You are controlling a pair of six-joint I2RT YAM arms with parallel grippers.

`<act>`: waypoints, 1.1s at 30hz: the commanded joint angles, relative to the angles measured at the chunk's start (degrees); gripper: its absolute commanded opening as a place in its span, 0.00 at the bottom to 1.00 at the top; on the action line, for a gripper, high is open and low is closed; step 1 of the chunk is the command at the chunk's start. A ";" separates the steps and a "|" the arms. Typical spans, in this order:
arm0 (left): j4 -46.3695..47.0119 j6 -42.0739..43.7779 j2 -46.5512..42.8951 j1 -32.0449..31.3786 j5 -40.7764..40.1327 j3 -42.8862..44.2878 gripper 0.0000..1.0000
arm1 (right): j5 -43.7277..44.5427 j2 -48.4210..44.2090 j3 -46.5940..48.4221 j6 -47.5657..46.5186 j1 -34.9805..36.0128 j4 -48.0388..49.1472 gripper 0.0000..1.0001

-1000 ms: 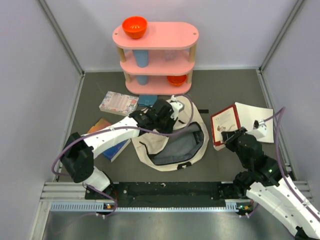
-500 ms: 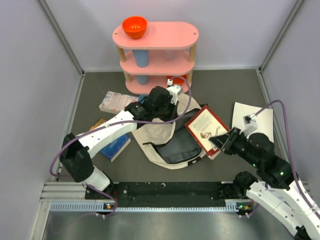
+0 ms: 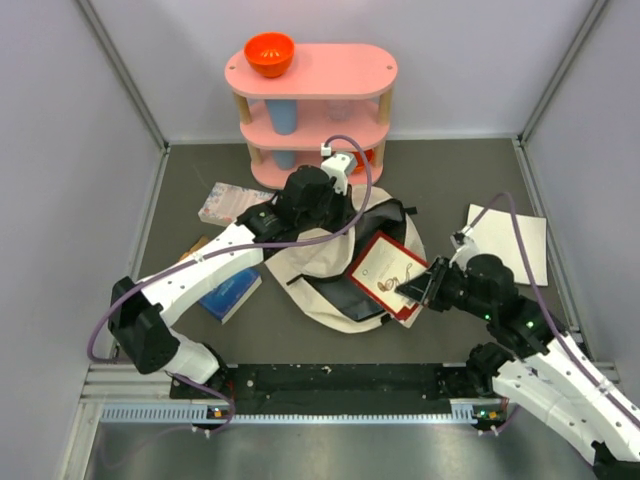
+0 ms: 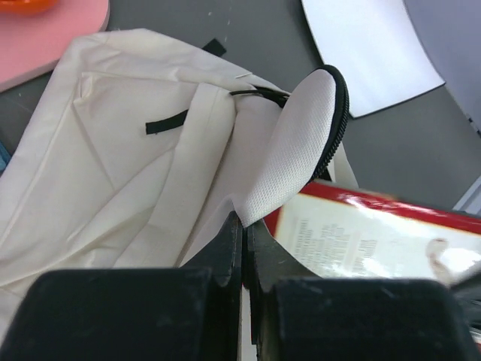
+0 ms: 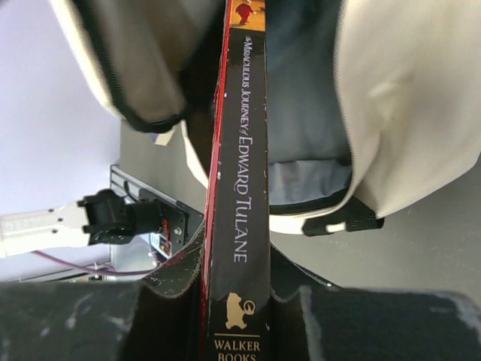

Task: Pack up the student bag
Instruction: Place the book in the student bag.

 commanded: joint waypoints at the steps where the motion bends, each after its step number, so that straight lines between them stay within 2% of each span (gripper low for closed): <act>1: 9.93 -0.82 -4.79 0.28 0.42 1.76 0.00 | -0.13 3.89 -2.12 3.19 -0.01 10.89 0.00; 3: 9.66 -0.99 -5.05 0.28 0.77 2.02 0.00 | 1.46 5.12 -3.79 4.59 -0.01 13.53 0.00; 7: 10.10 -1.52 -4.62 -0.34 2.00 1.50 0.00 | 2.95 7.40 -6.78 5.82 -0.01 26.42 0.00; 9: 10.10 -2.22 -4.27 -0.95 2.53 1.06 0.00 | 2.87 9.25 -6.87 5.04 -0.01 29.35 0.00; 13: 11.77 -3.80 -4.44 -1.66 2.62 -0.52 0.00 | 4.27 13.82 -6.52 6.35 -0.01 32.69 0.00; 17: 13.09 -4.25 -4.53 -2.01 2.27 -0.70 0.00 | 4.01 16.99 -8.01 10.65 -0.01 40.16 0.00; 23: 14.76 -4.77 -5.32 -2.01 1.57 -0.88 0.00 | 7.96 20.59 -7.57 14.25 -0.01 39.38 0.00; 29: 15.73 -5.30 -4.79 -1.92 1.39 -0.09 0.00 | 14.81 25.60 -8.80 15.40 1.66 46.14 0.00; 33: 15.55 -4.95 -4.18 -2.01 1.39 0.61 0.00 | 14.38 31.39 -8.37 14.70 1.75 54.23 0.00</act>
